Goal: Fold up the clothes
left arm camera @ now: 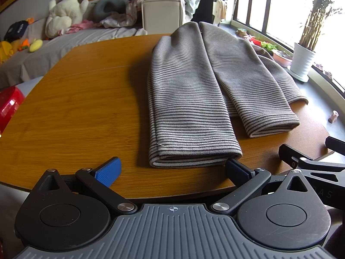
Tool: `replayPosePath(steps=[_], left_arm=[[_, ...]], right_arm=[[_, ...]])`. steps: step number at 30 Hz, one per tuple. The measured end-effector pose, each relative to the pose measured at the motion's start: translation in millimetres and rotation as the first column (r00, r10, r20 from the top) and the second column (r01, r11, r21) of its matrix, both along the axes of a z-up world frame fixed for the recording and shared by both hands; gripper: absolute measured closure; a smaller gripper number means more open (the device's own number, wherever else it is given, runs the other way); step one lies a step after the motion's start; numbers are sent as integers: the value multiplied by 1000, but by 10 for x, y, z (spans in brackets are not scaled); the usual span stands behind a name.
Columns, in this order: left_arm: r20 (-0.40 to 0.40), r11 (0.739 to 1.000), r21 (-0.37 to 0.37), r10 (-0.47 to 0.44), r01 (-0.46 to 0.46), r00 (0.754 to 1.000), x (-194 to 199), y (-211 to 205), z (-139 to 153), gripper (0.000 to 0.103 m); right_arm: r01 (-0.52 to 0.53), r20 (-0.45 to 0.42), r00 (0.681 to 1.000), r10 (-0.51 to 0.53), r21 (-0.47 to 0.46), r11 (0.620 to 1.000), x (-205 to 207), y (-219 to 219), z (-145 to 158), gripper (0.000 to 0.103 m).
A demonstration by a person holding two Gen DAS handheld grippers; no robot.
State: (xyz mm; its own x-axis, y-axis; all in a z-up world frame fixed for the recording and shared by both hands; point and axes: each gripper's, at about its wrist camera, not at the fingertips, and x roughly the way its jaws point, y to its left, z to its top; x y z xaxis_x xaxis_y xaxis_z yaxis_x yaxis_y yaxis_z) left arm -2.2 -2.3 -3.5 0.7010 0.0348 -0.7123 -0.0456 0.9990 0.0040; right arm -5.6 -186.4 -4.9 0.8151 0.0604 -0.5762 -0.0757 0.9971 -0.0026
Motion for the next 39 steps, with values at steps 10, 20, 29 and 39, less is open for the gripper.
replayPosePath(steps=[10, 20, 29, 39], left_arm=[[0, 1000, 0, 0, 0, 1000, 2, 2, 1, 0], [1, 1000, 0, 0, 0, 1000, 2, 0, -3, 0], [0, 1000, 0, 1, -1, 1000, 2, -3, -5, 0], [0, 1000, 1, -2, 2, 1000, 2, -3, -7, 0]], right_arm=[[-2, 8, 1000, 2, 0, 1000, -11, 13, 0, 0], [3, 12, 1000, -3, 0, 1000, -20, 19, 5, 0], [3, 13, 1000, -3, 0, 1000, -23, 21, -1, 0], [1, 11, 1000, -1, -1, 1000, -25, 24, -5, 0]])
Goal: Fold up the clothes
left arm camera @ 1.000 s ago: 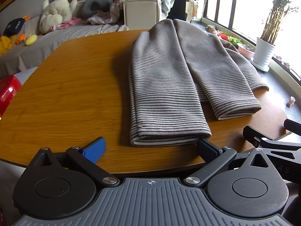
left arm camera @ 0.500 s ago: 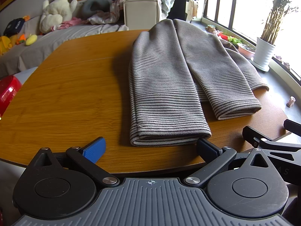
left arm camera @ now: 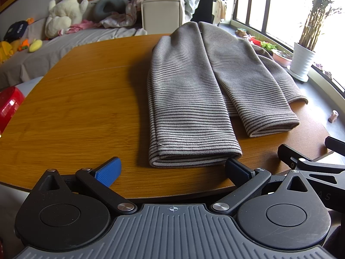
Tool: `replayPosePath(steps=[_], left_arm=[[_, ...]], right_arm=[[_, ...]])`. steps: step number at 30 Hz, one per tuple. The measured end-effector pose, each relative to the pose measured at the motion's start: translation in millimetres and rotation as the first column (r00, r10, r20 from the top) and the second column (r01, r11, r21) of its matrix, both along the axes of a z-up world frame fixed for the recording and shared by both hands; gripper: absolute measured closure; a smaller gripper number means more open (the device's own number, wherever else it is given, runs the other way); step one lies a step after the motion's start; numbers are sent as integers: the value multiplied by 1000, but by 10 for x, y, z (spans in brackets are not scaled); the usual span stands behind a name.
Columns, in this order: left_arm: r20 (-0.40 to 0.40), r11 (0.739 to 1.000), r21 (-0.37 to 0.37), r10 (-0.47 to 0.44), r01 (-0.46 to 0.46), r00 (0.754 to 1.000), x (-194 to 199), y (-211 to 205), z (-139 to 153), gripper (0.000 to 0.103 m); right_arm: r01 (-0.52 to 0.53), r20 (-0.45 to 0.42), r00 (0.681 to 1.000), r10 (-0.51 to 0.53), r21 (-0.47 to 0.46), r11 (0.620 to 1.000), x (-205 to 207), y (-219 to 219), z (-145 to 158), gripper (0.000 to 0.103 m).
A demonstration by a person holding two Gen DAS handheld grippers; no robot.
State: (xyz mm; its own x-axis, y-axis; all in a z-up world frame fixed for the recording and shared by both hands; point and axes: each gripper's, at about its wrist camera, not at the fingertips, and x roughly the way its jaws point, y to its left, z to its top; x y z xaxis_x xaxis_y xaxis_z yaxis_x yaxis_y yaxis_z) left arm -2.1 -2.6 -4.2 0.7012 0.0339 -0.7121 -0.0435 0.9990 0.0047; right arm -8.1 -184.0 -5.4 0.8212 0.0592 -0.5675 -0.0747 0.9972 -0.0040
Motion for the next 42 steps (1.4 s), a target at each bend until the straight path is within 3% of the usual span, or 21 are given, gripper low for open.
replayPosePath(steps=[12, 16, 18, 22, 27, 29, 33, 36, 42], left_arm=[[-12, 1000, -1, -16, 16, 1000, 36, 25, 21, 0], [-29, 999, -30, -38, 37, 999, 147, 103, 58, 0], [-40, 997, -53, -49, 47, 998, 215, 149, 86, 0], [-15, 995, -63, -74, 73, 997, 361, 214, 176, 0], [71, 992, -57, -107, 111, 992, 661, 328, 342, 0], [117, 995, -48, -84, 90, 990, 820, 402, 404, 0], [190, 997, -62, -42, 54, 981, 1085, 567, 487, 0], [198, 994, -96, -30, 50, 980, 1236, 716, 480, 0], [211, 994, -105, -16, 39, 977, 1423, 1080, 387, 0]], right_arm=[[-78, -67, 995, 78, 3, 997, 79, -59, 77, 0], [-106, -114, 987, 112, 59, 993, 243, -170, 181, 0], [-100, -93, 990, 106, 73, 992, 343, -235, 280, 0], [-81, -14, 997, 81, -10, 997, 616, -221, 468, 0], [-79, 79, 993, 93, -162, 984, 1216, 18, 571, 0], [-106, 110, 986, 122, -142, 984, 1505, 109, 581, 0], [-170, 54, 983, 175, -86, 982, 2054, 302, 426, 0], [-215, -82, 974, 210, -59, 975, 2326, 561, 240, 0], [-325, -55, 943, 327, 45, 945, 2189, 1098, 211, 0]])
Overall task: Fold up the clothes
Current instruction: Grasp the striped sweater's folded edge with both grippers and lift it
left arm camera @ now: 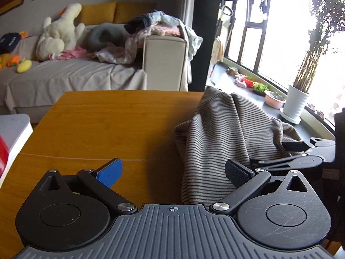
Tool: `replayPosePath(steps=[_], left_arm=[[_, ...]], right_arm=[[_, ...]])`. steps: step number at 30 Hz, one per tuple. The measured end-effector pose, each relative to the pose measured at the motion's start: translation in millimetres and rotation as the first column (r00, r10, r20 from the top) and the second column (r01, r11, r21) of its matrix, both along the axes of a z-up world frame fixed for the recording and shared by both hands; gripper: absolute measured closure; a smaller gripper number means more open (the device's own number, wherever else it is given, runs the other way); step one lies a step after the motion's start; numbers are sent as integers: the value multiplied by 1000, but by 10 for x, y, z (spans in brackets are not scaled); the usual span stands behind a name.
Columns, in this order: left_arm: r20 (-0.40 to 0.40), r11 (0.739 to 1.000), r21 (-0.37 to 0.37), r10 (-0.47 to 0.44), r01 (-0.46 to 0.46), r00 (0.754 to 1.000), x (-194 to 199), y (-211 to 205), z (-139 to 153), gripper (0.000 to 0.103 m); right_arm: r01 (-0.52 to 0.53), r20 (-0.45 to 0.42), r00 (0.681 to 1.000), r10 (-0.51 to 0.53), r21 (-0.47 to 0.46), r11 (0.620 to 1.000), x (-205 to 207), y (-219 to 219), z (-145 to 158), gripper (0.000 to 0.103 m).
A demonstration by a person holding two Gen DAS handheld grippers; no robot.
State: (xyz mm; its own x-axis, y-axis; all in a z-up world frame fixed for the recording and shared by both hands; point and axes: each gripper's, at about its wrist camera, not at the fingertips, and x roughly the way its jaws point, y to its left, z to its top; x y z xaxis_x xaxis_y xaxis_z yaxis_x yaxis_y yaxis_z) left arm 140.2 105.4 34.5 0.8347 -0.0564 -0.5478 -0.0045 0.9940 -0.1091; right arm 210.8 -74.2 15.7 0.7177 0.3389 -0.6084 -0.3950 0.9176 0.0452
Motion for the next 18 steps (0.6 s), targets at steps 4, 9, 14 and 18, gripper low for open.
replayPosePath(steps=[4, 9, 14, 18], left_arm=[[-9, 998, -37, 46, -46, 999, 85, 289, -32, 0], [-54, 998, -41, 47, -50, 997, 56, 543, -145, 0], [-97, 995, -62, 67, -73, 993, 16, 810, -235, 0], [-126, 987, -133, 71, -87, 989, -2, 949, -332, 0]], right_arm=[[-58, -17, 998, 59, 58, 997, -64, 423, -1, 0], [-19, -11, 1000, 19, -25, 999, -213, 869, -6, 0], [-2, -16, 1000, 2, -31, 1000, -254, 916, -20, 0], [-6, -14, 1000, 6, -18, 1000, -267, 869, -30, 0]])
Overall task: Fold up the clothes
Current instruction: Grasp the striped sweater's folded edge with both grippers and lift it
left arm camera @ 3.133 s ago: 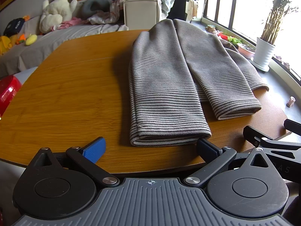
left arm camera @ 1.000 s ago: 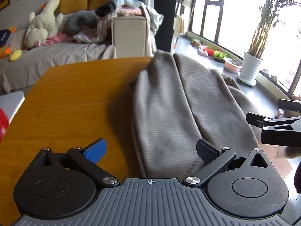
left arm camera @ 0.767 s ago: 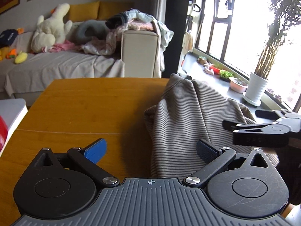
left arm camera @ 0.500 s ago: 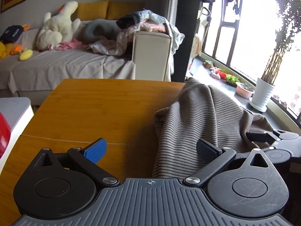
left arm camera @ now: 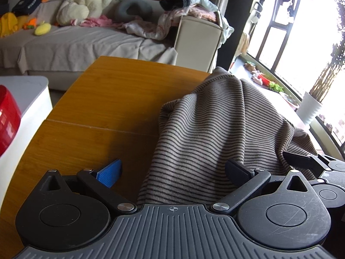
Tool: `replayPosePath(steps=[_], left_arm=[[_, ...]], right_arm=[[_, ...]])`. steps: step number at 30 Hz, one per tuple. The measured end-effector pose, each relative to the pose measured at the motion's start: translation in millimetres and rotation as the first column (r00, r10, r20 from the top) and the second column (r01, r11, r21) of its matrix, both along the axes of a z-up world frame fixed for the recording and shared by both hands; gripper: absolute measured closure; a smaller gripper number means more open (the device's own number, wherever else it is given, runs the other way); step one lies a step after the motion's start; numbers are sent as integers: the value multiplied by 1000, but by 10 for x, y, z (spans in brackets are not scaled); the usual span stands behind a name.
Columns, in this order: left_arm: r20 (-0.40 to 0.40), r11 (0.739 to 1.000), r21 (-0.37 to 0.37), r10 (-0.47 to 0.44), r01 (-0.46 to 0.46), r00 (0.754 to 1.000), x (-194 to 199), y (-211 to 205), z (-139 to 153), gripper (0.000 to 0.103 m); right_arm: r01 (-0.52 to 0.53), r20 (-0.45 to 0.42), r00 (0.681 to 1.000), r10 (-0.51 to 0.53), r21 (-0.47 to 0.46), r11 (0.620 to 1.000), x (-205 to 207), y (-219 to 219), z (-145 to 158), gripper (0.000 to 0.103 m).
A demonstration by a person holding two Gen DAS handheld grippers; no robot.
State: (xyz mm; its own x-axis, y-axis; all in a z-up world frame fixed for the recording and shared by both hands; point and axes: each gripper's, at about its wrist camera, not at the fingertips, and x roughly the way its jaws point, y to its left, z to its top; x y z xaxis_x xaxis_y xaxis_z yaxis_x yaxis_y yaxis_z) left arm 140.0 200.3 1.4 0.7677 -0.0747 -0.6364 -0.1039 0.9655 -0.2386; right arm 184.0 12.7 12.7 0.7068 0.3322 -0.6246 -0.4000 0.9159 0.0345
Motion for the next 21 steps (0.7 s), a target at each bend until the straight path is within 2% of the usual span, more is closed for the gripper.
replayPosePath(steps=[6, 13, 16, 18, 21], left_arm=[[-2, 1000, 1, -10, 10, 1000, -48, -13, -1, 0], [-24, 999, 15, -34, 34, 999, -211, -29, 4, 0], [-53, 996, 48, -68, 70, 996, -233, -61, 15, 0], [-69, 983, 106, -143, 150, 987, -274, -151, 2, 0], [-80, 967, 122, -213, 222, 974, -363, -247, -2, 0]], right_arm=[[-33, 0, 999, 33, 46, 998, -174, -115, -5, 0], [-9, -6, 1000, 9, 140, 990, -427, -424, 64, 0], [74, -16, 997, -72, 213, 974, -511, -805, 145, 0], [139, -25, 990, -136, 220, 966, -518, -1060, 152, 0], [220, -149, 971, -188, 239, 946, -409, -1357, 31, 0]])
